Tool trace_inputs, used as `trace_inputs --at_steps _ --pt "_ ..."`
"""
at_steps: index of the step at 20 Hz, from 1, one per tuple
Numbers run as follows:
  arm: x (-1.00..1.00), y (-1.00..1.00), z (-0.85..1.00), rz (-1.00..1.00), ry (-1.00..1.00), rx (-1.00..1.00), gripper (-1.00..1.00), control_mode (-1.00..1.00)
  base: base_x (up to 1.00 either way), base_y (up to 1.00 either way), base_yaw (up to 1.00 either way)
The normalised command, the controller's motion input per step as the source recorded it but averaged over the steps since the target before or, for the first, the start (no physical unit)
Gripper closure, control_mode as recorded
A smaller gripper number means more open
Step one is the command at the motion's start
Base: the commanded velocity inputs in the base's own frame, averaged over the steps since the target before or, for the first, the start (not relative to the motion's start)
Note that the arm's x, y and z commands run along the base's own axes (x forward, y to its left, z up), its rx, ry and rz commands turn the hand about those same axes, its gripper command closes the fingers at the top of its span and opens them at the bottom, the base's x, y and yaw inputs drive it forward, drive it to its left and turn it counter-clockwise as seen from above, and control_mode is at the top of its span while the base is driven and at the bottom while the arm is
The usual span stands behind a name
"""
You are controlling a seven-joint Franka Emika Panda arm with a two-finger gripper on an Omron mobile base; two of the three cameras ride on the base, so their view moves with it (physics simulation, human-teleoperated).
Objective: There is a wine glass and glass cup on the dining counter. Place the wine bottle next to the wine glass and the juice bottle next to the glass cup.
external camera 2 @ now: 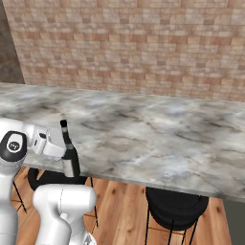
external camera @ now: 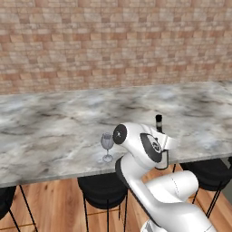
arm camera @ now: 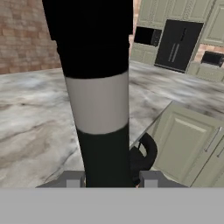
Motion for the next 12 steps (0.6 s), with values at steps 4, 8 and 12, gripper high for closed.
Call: trace_inputs --at_steps 4,8,12 --pt "0.0 0.0 0.0 0.0 0.0 0.0 1.0 1.0 -0.01 0.0 0.0" --pt "0.0 0.0 0.0 0.0 0.0 0.0 1.0 1.0 -0.1 0.0 0.01" --pt "-0.02 0.0 0.0 0.0 0.0 0.0 1.0 -1.0 -0.09 0.0 0.0"
